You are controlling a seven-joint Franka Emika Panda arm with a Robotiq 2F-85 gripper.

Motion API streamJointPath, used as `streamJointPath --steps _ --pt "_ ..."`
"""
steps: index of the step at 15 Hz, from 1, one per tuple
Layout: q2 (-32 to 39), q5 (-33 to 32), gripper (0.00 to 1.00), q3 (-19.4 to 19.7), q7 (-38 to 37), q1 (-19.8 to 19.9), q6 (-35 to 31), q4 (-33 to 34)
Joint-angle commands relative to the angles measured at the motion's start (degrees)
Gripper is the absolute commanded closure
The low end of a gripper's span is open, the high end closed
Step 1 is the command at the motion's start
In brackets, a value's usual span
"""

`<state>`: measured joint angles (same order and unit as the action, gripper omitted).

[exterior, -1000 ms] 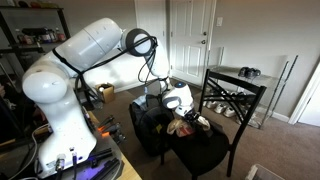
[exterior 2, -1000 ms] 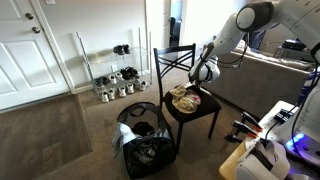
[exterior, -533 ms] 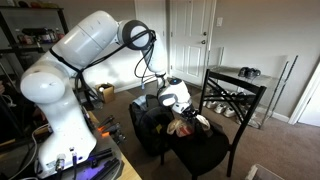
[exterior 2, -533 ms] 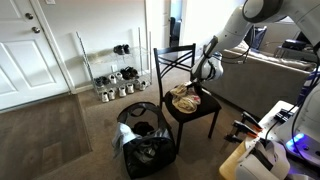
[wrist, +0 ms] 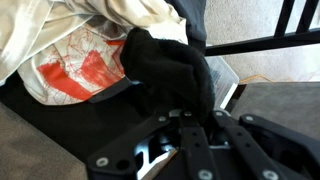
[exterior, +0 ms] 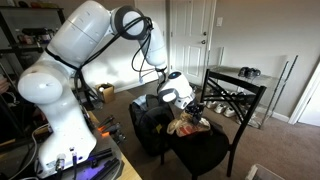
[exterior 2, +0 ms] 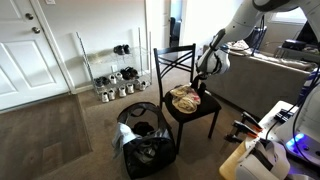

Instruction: Shift the sock from the chair to the laundry basket

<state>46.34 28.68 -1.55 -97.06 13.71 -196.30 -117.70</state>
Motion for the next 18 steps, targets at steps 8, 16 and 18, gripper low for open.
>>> streamJointPath --steps 8,16,18 --pt "-2.0 -1.9 0.97 -3.1 1.7 1.1 3.6 -1.0" --pt "-5.7 -9.4 0.97 -9.5 4.5 5.5 -4.1 -9.8" --pt "-7.5 -9.8 0.97 -9.1 5.6 5.2 -1.9 -9.8"
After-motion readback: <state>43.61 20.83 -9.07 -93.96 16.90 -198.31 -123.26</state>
